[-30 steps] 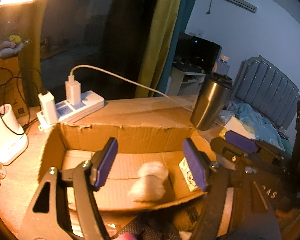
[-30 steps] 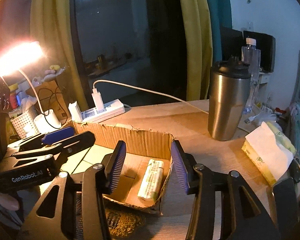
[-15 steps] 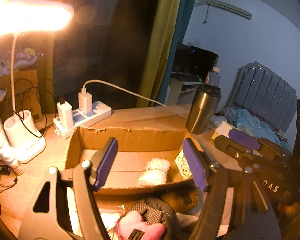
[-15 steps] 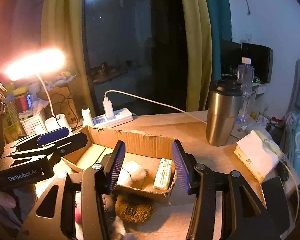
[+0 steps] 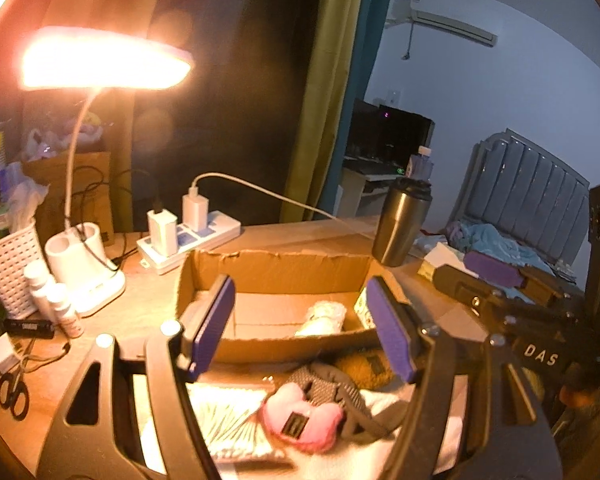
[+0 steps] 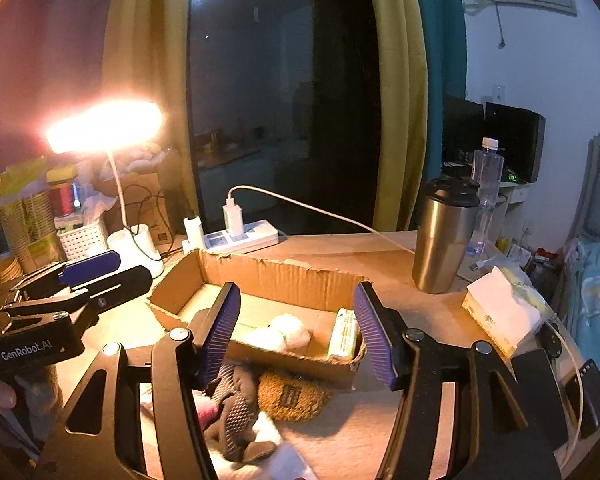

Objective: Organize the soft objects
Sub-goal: 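Withdraw both tools from the box and move the left tool toward the cotton swab bag, then grasp the pink plush toy with the right gripper while the left tool approaches the swab bag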

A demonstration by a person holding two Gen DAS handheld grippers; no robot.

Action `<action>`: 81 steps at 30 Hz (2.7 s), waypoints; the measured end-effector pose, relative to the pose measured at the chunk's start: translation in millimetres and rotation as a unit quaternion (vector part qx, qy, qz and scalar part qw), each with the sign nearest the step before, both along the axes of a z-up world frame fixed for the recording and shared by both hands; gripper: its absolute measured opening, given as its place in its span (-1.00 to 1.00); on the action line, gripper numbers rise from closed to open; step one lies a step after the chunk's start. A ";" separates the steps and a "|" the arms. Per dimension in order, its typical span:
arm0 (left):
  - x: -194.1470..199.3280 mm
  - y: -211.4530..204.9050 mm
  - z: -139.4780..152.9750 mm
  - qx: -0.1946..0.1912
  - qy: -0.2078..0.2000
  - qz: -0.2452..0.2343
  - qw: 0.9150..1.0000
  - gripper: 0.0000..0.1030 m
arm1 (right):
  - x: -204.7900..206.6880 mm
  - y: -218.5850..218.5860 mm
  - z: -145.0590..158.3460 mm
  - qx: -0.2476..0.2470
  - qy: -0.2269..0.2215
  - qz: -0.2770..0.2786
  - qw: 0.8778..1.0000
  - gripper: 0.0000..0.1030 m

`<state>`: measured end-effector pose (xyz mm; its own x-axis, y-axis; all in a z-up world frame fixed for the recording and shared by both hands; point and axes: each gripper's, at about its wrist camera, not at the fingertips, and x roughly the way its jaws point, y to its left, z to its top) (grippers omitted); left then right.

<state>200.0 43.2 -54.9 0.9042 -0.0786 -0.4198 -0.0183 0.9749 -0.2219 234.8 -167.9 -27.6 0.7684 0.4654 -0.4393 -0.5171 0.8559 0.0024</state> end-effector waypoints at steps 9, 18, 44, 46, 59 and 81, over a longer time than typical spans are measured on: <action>-36.4 20.0 -9.6 0.007 0.007 0.026 1.000 0.36 | -25.7 9.5 -4.3 -0.013 0.002 0.013 1.000 0.21; -65.3 47.3 -27.1 0.002 0.022 0.057 0.998 0.73 | -45.9 27.9 -18.9 -0.030 0.015 0.030 0.999 0.21; -72.3 92.0 -71.2 -0.030 0.074 0.089 0.993 0.73 | -34.9 89.7 -83.2 -0.092 0.087 0.073 0.989 0.32; -70.1 93.2 -74.6 -0.033 0.081 0.090 0.992 0.73 | -31.8 92.2 -89.3 -0.097 0.095 0.074 0.988 0.32; -55.4 87.3 -89.1 -0.021 0.115 0.086 0.989 0.73 | -23.1 113.0 -118.7 -0.149 0.114 0.082 0.979 0.07; -18.3 24.5 -88.5 0.034 0.153 0.050 0.986 0.73 | -25.3 49.6 -72.1 -0.081 0.075 0.067 0.992 -0.12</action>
